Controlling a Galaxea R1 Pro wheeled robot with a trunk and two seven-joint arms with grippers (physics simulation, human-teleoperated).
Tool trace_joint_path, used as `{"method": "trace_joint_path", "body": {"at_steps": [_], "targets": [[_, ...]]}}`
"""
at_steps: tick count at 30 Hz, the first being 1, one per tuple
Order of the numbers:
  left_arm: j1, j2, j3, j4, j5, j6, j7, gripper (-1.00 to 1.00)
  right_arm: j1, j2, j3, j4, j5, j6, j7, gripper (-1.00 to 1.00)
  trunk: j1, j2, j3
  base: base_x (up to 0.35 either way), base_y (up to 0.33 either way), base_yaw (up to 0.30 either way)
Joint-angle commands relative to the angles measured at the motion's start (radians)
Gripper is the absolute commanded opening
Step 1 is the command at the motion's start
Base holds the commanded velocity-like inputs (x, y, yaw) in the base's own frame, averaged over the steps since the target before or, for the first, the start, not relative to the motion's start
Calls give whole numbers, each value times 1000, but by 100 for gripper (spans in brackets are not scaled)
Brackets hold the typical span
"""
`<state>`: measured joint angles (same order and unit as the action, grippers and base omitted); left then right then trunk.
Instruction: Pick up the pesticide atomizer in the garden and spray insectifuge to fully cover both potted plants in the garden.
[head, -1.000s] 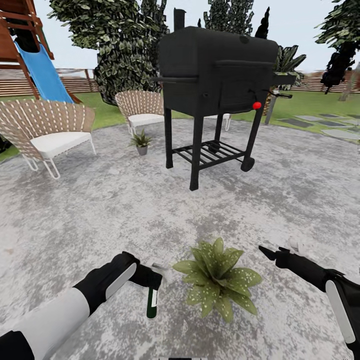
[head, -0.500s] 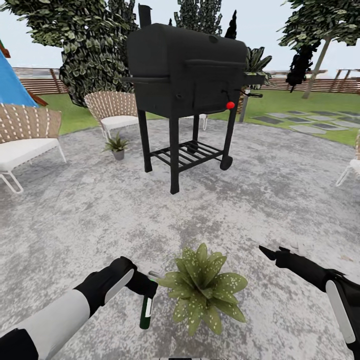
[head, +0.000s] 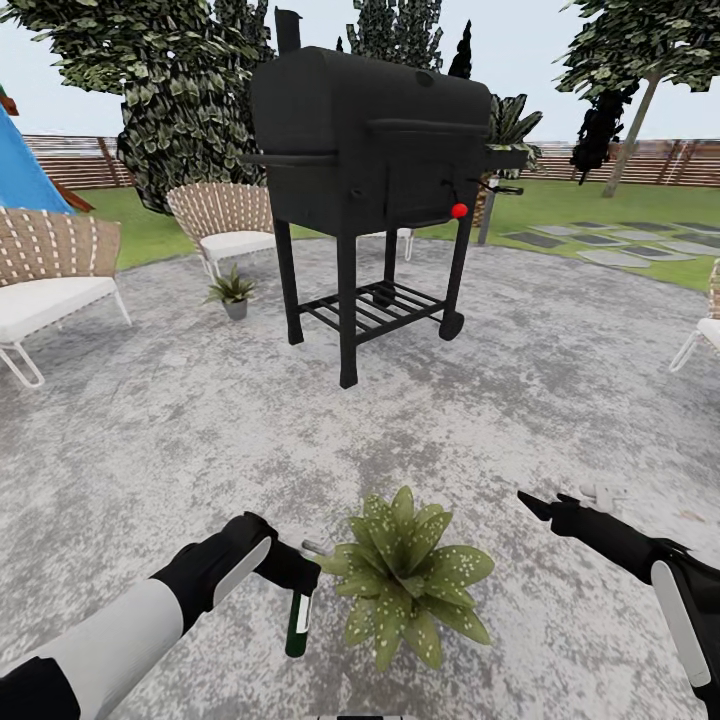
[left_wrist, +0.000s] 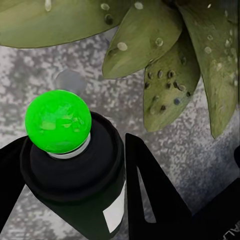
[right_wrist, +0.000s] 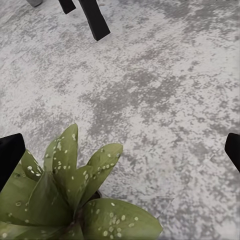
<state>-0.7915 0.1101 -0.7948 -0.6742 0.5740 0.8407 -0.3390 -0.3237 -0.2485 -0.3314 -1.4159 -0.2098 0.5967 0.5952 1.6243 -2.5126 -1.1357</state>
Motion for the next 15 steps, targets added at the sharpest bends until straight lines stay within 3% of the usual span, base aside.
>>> {"method": "trace_joint_path", "body": {"at_steps": [1,6,9,15], "targets": [[0,0,0,0,0,0,0,-100,0,0,0,0,0,0,0,100,0,0,0,0,0,0],[0,-1,0,3,-1,0,0,-100,0,0,0,0,0,0,0,100,0,0,0,0,4,0],[0,-1,0,5,-1,0,0,-100,0,-1,0,-1,0,0,1,100,0,0,0,0,213,-18],[0,-4,-1,11,-2,0,0,-100,0,-2,0,-2,0,0,2,100,0,0,0,0,246,-258]]}}
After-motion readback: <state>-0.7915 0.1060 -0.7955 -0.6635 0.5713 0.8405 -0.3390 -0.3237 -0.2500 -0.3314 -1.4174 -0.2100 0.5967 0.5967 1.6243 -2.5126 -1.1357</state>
